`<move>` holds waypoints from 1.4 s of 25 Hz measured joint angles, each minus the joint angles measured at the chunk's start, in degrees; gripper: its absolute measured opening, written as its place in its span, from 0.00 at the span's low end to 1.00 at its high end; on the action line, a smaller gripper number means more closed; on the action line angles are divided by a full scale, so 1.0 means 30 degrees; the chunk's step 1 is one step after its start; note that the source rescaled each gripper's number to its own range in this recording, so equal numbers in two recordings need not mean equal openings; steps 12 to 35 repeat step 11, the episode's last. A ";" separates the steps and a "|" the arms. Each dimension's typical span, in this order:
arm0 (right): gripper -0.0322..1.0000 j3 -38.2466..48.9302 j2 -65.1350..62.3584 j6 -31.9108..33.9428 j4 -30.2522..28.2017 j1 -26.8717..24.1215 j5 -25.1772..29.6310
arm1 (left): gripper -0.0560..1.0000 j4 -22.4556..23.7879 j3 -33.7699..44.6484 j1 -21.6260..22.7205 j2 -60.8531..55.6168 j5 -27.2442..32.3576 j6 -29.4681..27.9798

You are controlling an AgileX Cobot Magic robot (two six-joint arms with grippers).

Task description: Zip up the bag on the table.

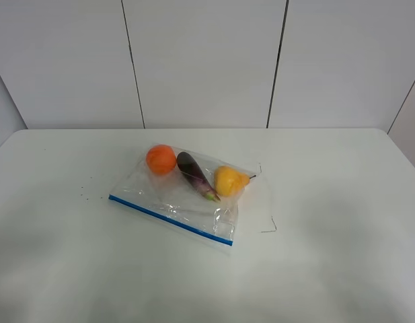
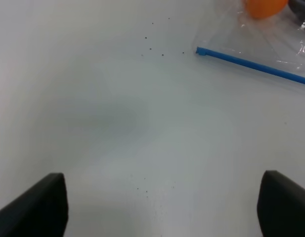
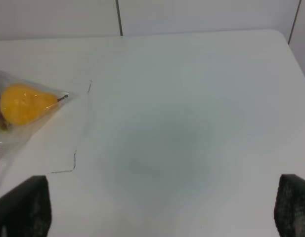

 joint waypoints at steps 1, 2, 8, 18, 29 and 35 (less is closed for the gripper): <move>1.00 0.0000 0.0000 0.0000 0.0000 0.0000 0.0000 | 1.00 0.0000 0.0000 0.0000 0.0000 0.0000 0.0000; 1.00 0.0000 0.0000 0.0000 0.0000 0.0000 0.0000 | 1.00 0.0000 0.0000 0.0000 0.0000 0.0000 0.0000; 1.00 0.0000 0.0000 0.0000 0.0000 0.0000 0.0000 | 1.00 0.0000 0.0000 0.0000 0.0000 0.0000 0.0000; 1.00 0.0000 0.0000 0.0000 0.0000 0.0000 0.0000 | 1.00 0.0000 0.0000 0.0000 0.0000 0.0000 0.0000; 1.00 0.0000 0.0000 0.0000 0.0000 0.0000 0.0000 | 1.00 0.0000 0.0000 0.0000 0.0000 0.0000 0.0000; 1.00 0.0000 0.0000 0.0000 0.0000 0.0000 0.0000 | 1.00 0.0000 0.0000 0.0000 0.0000 0.0000 0.0000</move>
